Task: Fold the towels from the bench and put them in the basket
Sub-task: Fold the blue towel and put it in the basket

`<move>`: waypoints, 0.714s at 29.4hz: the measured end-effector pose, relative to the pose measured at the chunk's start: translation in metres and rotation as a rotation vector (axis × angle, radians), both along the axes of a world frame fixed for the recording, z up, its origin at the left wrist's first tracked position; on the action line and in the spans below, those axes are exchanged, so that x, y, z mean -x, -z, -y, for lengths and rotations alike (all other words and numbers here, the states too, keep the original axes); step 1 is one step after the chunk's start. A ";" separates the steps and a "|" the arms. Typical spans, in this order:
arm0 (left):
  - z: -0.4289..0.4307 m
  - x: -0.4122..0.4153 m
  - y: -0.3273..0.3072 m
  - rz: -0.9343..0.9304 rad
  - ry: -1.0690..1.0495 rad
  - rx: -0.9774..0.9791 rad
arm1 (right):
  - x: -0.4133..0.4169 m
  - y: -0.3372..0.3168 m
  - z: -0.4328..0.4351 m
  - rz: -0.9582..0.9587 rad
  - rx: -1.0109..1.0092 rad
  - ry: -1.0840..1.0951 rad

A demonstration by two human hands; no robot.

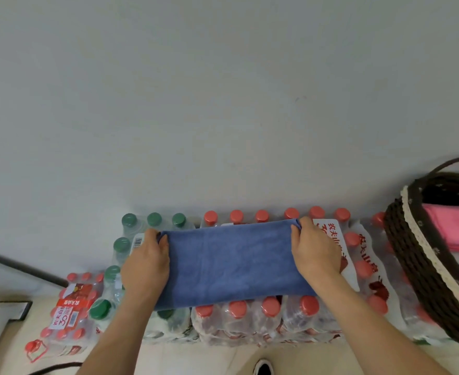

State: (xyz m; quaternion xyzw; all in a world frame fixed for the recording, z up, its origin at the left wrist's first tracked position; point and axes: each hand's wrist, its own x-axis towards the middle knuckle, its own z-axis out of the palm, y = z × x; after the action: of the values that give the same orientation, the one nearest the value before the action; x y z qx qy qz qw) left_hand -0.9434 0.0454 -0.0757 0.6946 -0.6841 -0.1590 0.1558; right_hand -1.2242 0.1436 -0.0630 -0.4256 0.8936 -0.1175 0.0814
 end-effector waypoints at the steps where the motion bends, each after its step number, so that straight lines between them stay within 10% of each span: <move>1: 0.000 0.001 0.001 0.016 -0.004 0.002 | 0.000 0.002 -0.001 -0.014 0.008 -0.003; 21: -0.029 -0.006 -0.006 0.191 -0.071 -0.179 | -0.023 -0.011 -0.020 -0.005 -0.249 -0.062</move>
State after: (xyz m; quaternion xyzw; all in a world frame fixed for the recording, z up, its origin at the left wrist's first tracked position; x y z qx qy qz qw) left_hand -0.9372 0.0742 -0.0695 0.7416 -0.6537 -0.1471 0.0328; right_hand -1.2017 0.1639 -0.0519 -0.4401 0.8878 -0.0020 0.1349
